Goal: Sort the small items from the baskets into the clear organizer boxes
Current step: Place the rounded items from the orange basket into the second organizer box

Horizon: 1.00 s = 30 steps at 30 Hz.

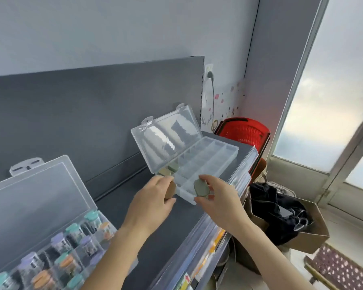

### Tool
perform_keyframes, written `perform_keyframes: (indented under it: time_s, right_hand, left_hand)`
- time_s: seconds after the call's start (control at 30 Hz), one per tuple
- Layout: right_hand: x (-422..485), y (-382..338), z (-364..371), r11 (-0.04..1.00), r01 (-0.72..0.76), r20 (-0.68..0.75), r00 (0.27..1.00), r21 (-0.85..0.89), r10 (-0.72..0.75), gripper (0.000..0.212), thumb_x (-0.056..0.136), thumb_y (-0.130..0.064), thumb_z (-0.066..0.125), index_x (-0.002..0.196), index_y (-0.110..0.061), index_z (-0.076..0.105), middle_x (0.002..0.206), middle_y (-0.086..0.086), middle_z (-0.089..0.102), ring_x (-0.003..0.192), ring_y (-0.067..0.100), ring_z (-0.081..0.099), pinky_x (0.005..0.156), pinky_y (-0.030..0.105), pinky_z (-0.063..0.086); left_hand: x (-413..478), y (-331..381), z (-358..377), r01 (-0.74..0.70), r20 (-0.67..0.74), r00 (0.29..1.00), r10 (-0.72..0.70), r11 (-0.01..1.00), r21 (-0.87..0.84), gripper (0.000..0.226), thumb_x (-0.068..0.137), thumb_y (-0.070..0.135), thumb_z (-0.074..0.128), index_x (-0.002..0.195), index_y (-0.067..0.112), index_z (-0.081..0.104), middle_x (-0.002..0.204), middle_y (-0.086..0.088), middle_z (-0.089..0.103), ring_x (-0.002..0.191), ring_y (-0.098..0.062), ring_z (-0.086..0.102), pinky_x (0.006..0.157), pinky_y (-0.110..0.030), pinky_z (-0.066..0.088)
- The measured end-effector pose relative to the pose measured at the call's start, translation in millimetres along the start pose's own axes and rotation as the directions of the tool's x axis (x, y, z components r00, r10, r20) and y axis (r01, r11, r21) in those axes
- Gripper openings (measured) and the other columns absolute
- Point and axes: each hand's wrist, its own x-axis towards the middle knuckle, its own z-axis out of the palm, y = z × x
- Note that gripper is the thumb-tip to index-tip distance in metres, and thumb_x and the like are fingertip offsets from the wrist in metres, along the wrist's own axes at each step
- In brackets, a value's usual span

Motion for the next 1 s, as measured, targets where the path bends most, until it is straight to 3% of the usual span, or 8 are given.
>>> perform_keyframes:
  time_s: [0.37,0.53,0.63,0.7,0.87,1.0]
  right_hand:
    - [118.0,47.2,-11.6,0.988,0.141,0.131,0.980,0.062,-0.148,0.051,0.085,-0.014,0.063,0.133,-0.022,0.048,0.124,-0.002,0.056,0.105,0.017,0.056,0.093,0.029,0.047]
    - [175.3,68.3,-19.7,0.965,0.245,0.239,0.936,0.090,-0.259,0.049,0.084,-0.013,0.064,0.131,-0.020,0.050,0.122,-0.001,0.055,0.100,0.015,0.054,0.092,0.028,0.048]
    - [205.3,80.9,-26.0,0.950,0.295,0.288,0.905,0.106,-0.313,0.050,0.084,-0.012,0.064,0.131,-0.018,0.050,0.122,0.001,0.055,0.099,0.014,0.053,0.089,0.022,0.047]
    - [222.3,89.1,-28.5,0.940,0.318,0.313,0.886,0.124,-0.341,0.049,0.084,-0.011,0.064,0.131,-0.017,0.051,0.123,0.002,0.056,0.103,0.016,0.055,0.091,0.026,0.048]
    - [251.8,104.1,-25.0,0.923,0.350,0.354,0.853,0.160,-0.385,0.047,0.084,-0.015,0.067,0.129,-0.018,0.052,0.118,0.000,0.060,0.101,0.016,0.058,0.088,0.023,0.048]
    - [269.6,109.1,-15.3,0.909,0.374,0.353,0.838,0.181,-0.415,0.043,0.083,-0.018,0.068,0.124,-0.017,0.055,0.112,0.001,0.063,0.097,0.017,0.058,0.085,0.024,0.050]
  left_hand:
    - [83.8,4.6,34.6,0.173,-0.078,0.982,-0.171,0.985,0.014,0.033,0.087,0.025,0.063,0.119,0.026,0.052,0.115,0.015,0.051,0.097,-0.007,0.053,0.082,-0.023,0.047]
    - [118.3,14.8,55.6,0.312,-0.131,0.944,-0.302,0.948,0.058,0.041,0.088,0.028,0.063,0.127,0.025,0.050,0.124,0.016,0.050,0.103,-0.006,0.054,0.081,-0.014,0.041]
    - [137.2,24.3,67.2,0.390,-0.164,0.912,-0.376,0.918,0.068,0.049,0.089,0.028,0.061,0.135,0.026,0.043,0.131,0.013,0.047,0.112,-0.009,0.052,0.087,-0.019,0.044]
    - [148.6,30.2,74.5,0.425,-0.182,0.895,-0.406,0.902,0.079,0.052,0.090,0.029,0.060,0.138,0.027,0.040,0.134,0.012,0.046,0.114,-0.011,0.052,0.089,-0.023,0.045]
    - [171.1,34.2,86.9,0.487,-0.182,0.866,-0.465,0.867,0.103,0.051,0.089,0.034,0.062,0.135,0.027,0.043,0.134,0.012,0.045,0.113,-0.012,0.052,0.087,-0.022,0.043]
    - [183.2,28.2,94.0,0.526,-0.160,0.847,-0.507,0.843,0.111,0.052,0.086,0.035,0.065,0.134,0.028,0.044,0.132,0.011,0.047,0.111,-0.014,0.053,0.090,-0.030,0.048]
